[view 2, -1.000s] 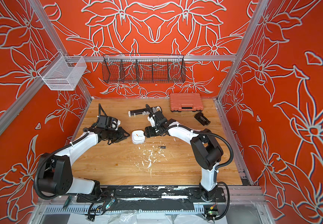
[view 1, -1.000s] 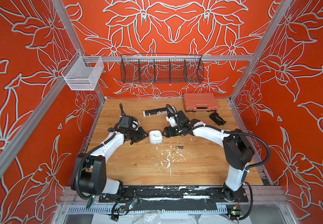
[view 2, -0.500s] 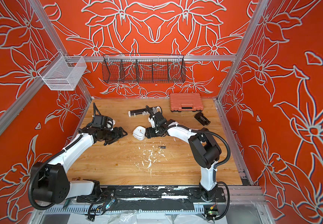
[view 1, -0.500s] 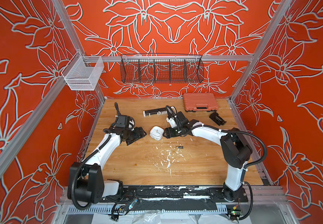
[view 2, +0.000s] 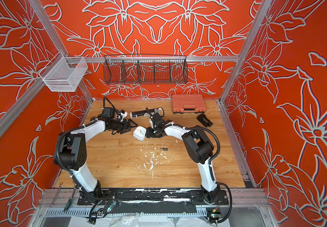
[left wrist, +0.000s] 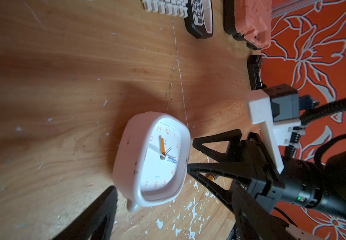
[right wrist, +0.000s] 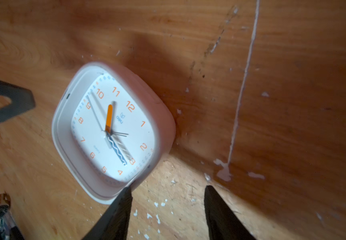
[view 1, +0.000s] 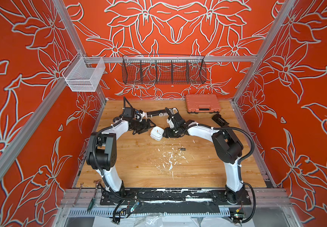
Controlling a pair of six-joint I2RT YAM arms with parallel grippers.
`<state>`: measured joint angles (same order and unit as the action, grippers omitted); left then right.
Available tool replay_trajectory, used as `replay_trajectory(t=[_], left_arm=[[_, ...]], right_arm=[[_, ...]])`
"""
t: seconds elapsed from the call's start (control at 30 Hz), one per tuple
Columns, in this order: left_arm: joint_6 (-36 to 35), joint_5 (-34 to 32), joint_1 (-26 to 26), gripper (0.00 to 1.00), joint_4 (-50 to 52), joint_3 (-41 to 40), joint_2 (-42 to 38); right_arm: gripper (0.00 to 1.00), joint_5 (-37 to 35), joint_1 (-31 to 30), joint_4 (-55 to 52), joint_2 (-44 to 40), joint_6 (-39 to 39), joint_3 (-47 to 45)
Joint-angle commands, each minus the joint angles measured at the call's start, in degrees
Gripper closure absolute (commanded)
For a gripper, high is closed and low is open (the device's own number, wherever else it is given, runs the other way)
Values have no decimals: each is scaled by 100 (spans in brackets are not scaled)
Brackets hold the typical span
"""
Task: Insert the battery into the alarm
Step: Adjust the alarm at the center of the board.
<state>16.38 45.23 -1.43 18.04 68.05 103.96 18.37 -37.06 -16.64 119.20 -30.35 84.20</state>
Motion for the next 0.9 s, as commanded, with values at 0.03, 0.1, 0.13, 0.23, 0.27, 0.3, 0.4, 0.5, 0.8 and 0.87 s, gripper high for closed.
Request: replay_trajectory(t=[0.03, 0.1, 0.13, 0.23, 0.27, 0.3, 0.4, 0.5, 0.8, 0.87], left_arm=[[-263, 890, 81, 10, -181, 95, 499], [-310, 907, 95, 8, -191, 17, 443], [-311, 842, 119, 8, -233, -73, 372], [-247, 614, 250, 8, -332, -302, 245], [-193, 610, 290, 7, -355, -318, 268], [-91, 637, 316, 7, -415, -306, 325], [218, 853, 298, 7, -666, -346, 487], [571, 853, 205, 7, -1177, -685, 392], [1153, 851, -59, 7, -2044, -1217, 215], [1423, 887, -59, 7, -2460, -1493, 91]], right_arm=[[51, 62, 95, -496, 233, 169, 316], [54, 193, 179, -651, 319, 275, 431], [54, 210, 211, -731, 353, 321, 489], [54, 253, 275, -1060, 442, 544, 750], [54, 313, 285, -1100, 404, 650, 793], [54, 362, 273, -983, 309, 731, 743], [43, 265, 274, -497, -150, 692, 367], [34, 186, 300, -395, -244, 466, 395], [31, 342, 291, -502, 350, -173, 869], [33, 376, 302, -535, 476, -115, 946]])
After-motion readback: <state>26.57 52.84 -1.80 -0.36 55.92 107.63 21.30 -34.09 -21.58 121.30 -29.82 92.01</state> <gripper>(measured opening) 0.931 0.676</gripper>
